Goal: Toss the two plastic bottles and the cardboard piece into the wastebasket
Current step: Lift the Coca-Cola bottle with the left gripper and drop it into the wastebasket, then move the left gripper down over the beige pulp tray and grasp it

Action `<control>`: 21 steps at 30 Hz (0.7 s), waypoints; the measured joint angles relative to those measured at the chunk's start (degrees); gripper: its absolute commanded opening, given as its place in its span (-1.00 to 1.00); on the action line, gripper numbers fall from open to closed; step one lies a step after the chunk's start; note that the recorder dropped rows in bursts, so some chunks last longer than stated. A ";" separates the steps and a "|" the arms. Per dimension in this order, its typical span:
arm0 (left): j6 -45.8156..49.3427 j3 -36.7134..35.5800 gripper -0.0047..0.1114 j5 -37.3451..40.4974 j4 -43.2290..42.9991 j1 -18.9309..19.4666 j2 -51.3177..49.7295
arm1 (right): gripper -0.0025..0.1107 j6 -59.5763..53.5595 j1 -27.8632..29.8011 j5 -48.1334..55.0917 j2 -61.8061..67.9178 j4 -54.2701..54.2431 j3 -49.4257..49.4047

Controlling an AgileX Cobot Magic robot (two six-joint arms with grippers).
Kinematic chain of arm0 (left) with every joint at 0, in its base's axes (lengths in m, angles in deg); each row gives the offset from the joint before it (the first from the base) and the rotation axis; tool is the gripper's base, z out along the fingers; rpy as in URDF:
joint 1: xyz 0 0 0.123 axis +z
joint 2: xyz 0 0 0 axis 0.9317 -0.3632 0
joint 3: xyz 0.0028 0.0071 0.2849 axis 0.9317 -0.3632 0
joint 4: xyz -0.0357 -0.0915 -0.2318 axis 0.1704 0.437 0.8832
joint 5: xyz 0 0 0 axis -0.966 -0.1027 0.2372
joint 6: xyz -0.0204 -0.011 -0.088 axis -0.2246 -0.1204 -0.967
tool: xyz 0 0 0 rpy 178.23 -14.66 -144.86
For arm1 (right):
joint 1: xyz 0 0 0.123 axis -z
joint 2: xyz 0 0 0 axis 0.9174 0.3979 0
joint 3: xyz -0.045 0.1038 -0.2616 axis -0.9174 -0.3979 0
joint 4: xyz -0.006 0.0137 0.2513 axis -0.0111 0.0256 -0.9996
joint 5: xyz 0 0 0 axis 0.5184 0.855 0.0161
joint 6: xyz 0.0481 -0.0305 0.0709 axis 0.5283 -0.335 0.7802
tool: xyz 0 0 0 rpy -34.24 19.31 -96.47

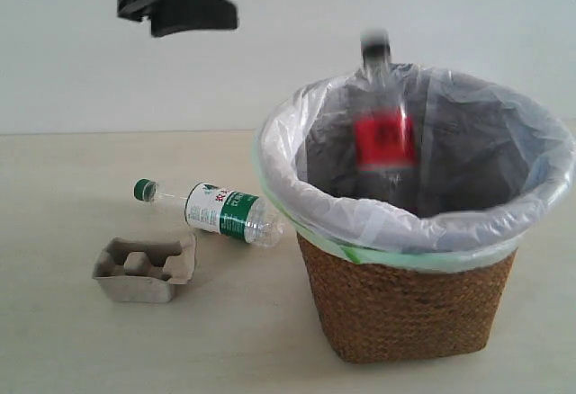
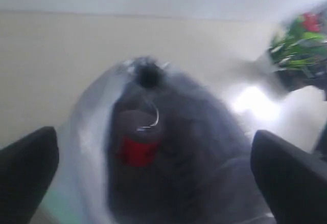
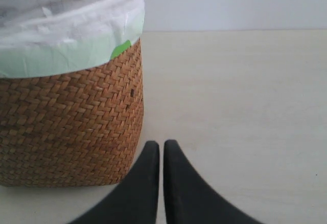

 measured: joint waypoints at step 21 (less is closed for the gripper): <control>-18.57 -15.11 0.72 20.01 -57.63 2.85 -5.28 | -0.96 0.00 0.00 0.00 0.00 0.00 0.00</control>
